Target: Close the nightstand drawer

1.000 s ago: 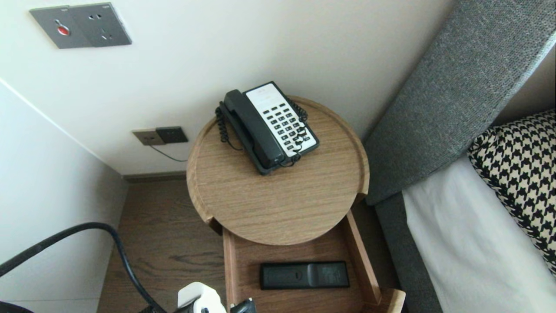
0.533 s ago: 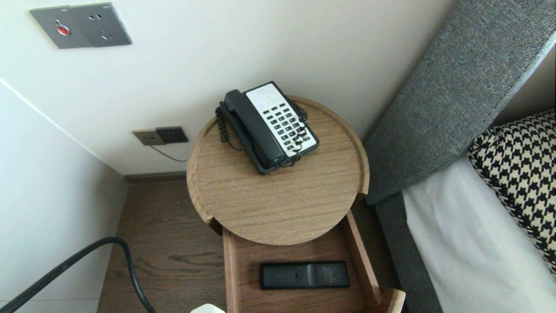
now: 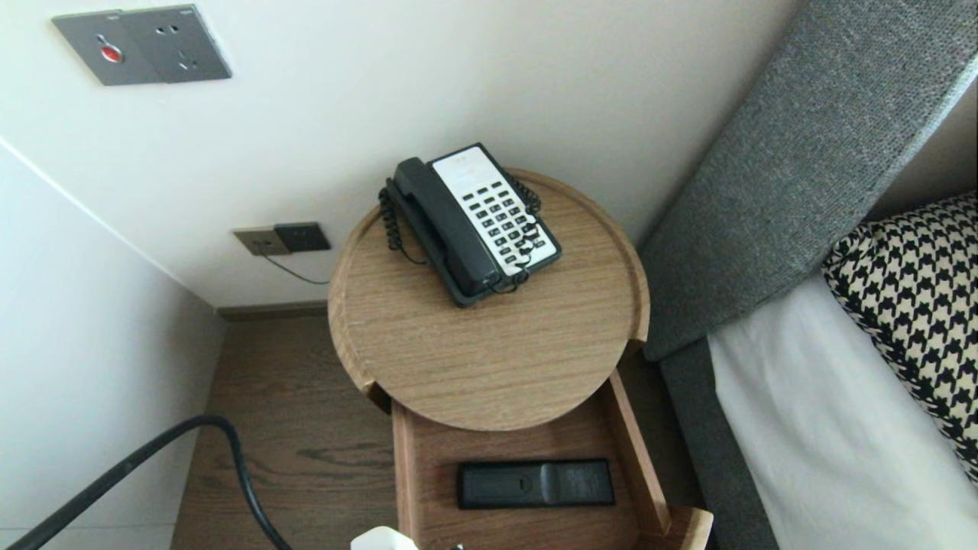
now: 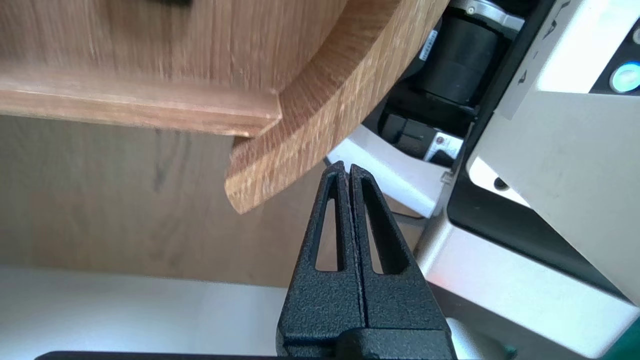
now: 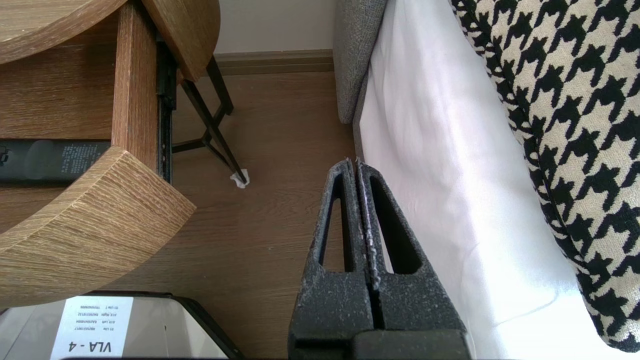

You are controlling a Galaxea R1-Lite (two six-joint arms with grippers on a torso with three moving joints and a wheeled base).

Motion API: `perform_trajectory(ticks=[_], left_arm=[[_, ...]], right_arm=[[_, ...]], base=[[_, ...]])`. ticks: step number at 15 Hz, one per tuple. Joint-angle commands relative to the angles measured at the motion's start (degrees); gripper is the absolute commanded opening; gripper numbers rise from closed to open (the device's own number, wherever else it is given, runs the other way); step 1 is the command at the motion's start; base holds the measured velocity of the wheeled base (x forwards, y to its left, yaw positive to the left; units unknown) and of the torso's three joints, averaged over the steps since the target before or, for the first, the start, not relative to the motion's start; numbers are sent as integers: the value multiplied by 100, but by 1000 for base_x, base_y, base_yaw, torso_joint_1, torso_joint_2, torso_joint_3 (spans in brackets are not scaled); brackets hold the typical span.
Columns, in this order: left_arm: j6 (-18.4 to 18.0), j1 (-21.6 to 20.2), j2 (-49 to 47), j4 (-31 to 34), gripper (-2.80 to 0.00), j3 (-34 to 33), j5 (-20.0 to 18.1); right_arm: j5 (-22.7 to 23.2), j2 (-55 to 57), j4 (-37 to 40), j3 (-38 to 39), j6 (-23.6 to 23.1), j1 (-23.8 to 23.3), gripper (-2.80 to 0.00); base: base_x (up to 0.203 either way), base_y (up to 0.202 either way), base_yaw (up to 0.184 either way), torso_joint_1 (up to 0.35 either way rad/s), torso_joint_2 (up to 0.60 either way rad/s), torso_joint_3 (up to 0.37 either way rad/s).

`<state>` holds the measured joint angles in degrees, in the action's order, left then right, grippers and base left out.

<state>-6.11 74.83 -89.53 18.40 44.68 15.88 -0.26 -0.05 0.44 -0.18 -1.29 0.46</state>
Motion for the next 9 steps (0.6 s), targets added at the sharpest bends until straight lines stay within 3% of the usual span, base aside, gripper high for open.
perform_trajectory(ticks=[1,9], left_arm=[[438,-26,-67,-56,-280,43,31],[513,-283,-362,-38,-280,-20,-286]], right_arm=[[-1,-39,0,1,-3,6,-280],[-1,-39,0,1,-3,6,-280]], base=[[0,0,0,0,0,0],[0,0,0,0,0,0]])
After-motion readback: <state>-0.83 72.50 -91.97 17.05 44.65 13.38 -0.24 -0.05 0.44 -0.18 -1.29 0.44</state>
